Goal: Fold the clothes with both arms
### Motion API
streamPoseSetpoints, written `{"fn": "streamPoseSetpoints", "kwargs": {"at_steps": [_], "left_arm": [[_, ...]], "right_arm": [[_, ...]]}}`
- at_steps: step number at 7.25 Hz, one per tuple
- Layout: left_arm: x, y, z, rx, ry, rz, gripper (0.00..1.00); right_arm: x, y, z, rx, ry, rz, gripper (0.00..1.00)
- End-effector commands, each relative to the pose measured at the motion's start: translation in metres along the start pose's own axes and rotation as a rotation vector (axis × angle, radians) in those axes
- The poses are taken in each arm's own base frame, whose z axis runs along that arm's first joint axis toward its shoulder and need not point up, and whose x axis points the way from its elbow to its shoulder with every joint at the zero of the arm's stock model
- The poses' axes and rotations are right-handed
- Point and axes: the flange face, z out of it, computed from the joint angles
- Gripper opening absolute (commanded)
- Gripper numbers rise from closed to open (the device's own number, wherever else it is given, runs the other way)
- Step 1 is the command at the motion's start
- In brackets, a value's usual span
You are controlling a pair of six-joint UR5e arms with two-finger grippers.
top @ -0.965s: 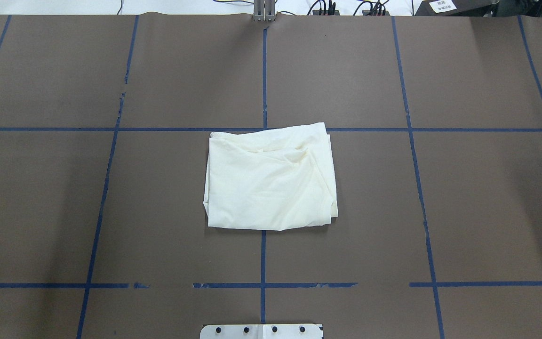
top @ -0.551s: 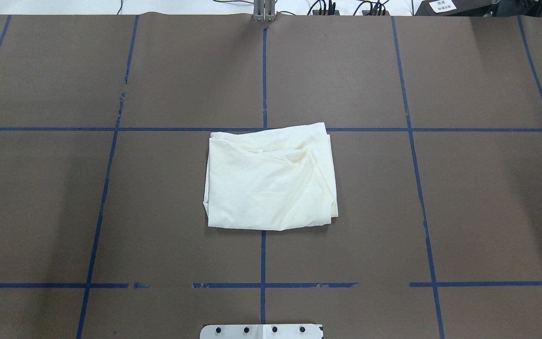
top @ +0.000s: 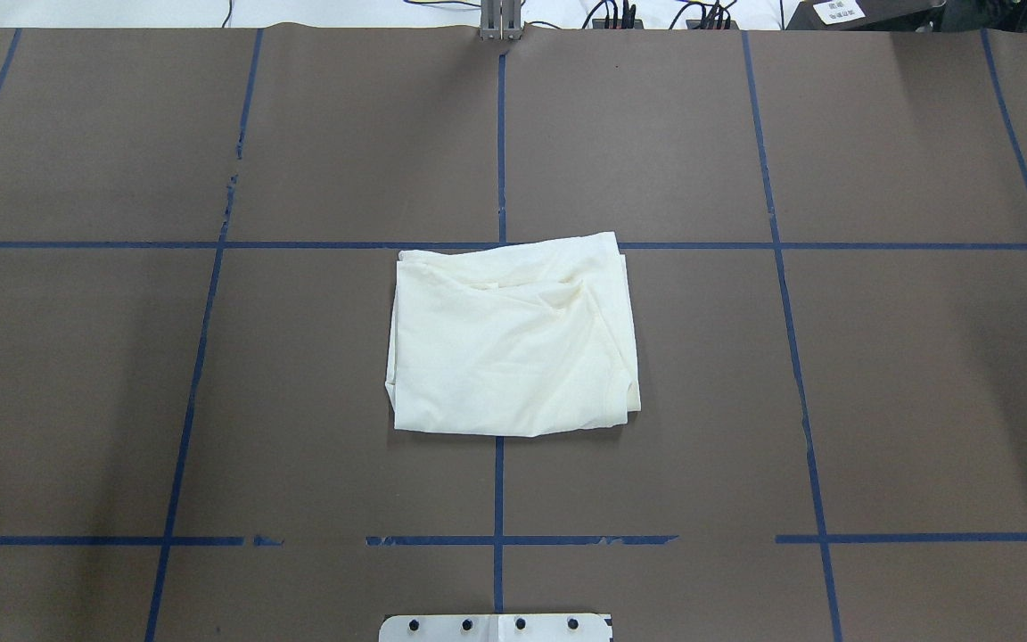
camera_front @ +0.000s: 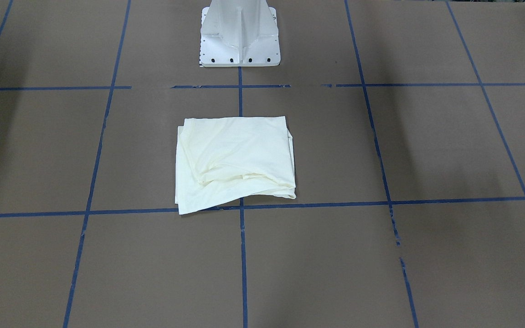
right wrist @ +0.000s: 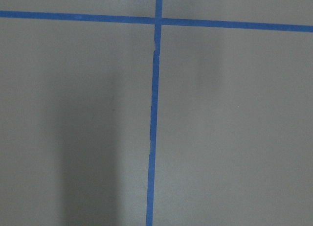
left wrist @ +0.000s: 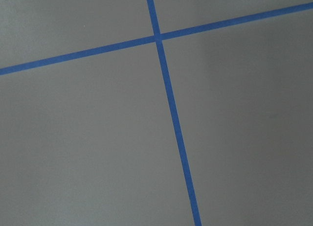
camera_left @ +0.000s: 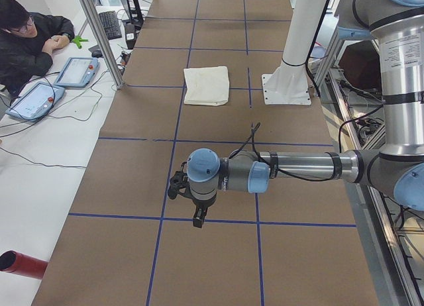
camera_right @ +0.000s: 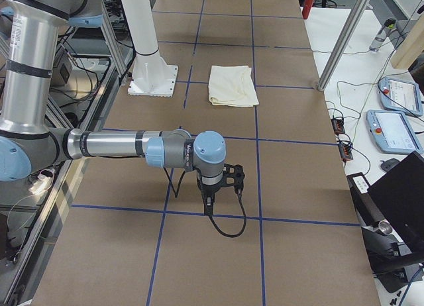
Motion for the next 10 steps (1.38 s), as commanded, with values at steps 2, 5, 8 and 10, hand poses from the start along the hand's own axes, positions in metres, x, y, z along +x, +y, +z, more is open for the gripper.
{"fn": "streamPoseSetpoints", "kwargs": {"at_steps": [2,5,8,10], "left_arm": [[0.0022,-0.0024,-0.002,0.008,0.001,0.009,0.99],[-0.0014,0.0,0.0015,0.0,-0.001,-0.002,0.99],[-0.004,0.0013,0.0032,-0.004,0.0,-0.009,0.99],[-0.0042,0.0021,0.0036,-0.005,0.0,-0.01,0.99]], "right_arm": [[-0.0014,-0.0004,-0.0007,0.003,-0.002,-0.006,1.0],[-0.001,-0.0004,-0.0012,0.005,-0.002,-0.006,1.0],[-0.001,-0.0004,-0.0012,0.005,-0.002,-0.006,1.0],[-0.001,-0.0004,-0.0012,0.005,-0.002,-0.006,1.0]]}}
